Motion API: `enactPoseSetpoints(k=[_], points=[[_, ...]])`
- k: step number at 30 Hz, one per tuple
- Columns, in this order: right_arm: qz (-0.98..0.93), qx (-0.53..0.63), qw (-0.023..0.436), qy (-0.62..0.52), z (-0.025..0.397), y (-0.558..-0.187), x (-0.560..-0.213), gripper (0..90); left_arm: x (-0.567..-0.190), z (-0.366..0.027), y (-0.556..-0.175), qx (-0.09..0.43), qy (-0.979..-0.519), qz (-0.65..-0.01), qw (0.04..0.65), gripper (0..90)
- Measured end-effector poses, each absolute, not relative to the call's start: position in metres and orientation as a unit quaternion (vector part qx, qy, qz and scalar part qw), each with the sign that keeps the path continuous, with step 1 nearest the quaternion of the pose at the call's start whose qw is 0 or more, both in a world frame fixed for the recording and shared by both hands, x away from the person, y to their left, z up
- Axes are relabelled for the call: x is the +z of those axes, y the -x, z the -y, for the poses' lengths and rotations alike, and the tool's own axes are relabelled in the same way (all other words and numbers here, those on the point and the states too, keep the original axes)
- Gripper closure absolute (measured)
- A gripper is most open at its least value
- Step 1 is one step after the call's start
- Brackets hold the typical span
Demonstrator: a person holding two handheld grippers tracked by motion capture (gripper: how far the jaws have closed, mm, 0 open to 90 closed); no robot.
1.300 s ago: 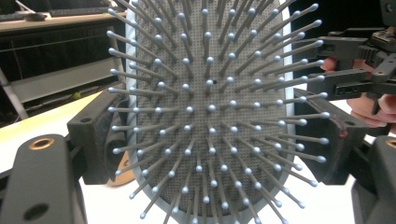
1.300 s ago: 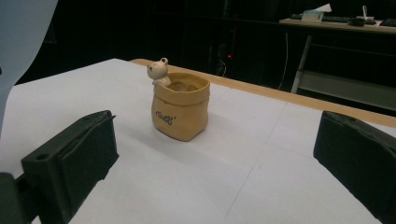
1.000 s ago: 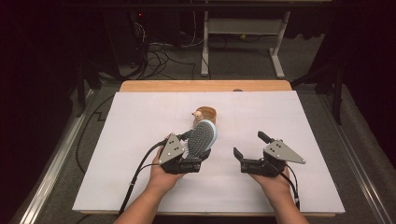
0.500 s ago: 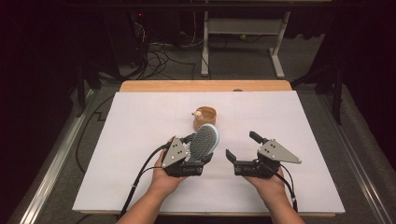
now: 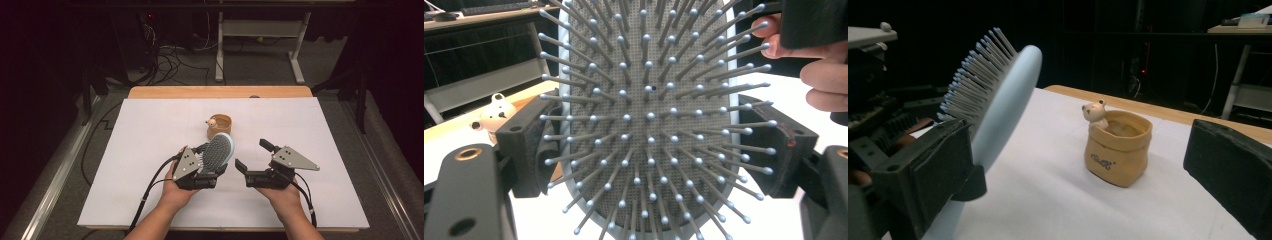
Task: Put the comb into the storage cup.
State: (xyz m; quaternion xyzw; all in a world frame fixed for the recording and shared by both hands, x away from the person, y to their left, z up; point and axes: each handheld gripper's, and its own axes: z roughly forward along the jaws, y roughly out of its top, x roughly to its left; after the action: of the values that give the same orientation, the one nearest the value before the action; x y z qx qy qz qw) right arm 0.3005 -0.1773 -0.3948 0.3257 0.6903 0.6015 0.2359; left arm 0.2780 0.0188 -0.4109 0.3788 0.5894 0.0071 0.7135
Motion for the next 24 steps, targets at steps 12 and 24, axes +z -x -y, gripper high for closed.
enactPoseSetpoints(k=[12, 24], points=[[-0.69, 0.614, 0.224, -0.311, 0.163, -0.3, -0.384, 0.7, -0.412, -0.017, -0.276, 0.006, -0.383, -0.588, 0.712, 20.6], [-0.696, 0.624, 0.203, -0.293, 0.146, -0.302, -0.384, 6.2, -0.414, -0.017, -0.274, 0.009, -0.391, -0.584, 0.711, 20.5]])
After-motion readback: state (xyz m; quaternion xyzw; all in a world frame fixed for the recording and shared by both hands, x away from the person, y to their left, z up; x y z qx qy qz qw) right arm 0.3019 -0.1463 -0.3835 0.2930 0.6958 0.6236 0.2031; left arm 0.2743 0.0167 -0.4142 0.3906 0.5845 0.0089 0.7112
